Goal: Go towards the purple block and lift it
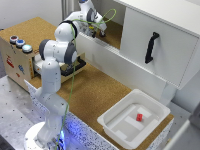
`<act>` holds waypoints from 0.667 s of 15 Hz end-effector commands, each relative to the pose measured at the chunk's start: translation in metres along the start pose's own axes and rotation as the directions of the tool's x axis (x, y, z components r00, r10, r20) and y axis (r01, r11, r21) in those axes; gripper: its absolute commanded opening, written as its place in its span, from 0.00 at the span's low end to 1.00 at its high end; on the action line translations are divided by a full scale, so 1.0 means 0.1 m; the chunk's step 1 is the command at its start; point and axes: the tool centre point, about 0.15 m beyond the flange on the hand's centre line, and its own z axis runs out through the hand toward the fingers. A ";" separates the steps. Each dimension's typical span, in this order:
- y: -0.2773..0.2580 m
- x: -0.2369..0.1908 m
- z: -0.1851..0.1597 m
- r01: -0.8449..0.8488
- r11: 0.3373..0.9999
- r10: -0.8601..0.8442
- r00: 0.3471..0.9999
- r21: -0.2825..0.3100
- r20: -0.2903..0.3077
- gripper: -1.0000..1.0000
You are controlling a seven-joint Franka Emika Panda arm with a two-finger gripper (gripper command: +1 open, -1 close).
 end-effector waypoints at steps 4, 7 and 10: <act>0.09 0.26 0.23 -0.027 0.996 0.032 0.997 -0.081 0.065 1.00; 0.06 0.25 0.29 -0.011 0.998 0.015 0.997 -0.055 0.078 0.00; 0.05 0.24 0.34 -0.011 0.999 0.014 0.997 -0.045 0.079 0.00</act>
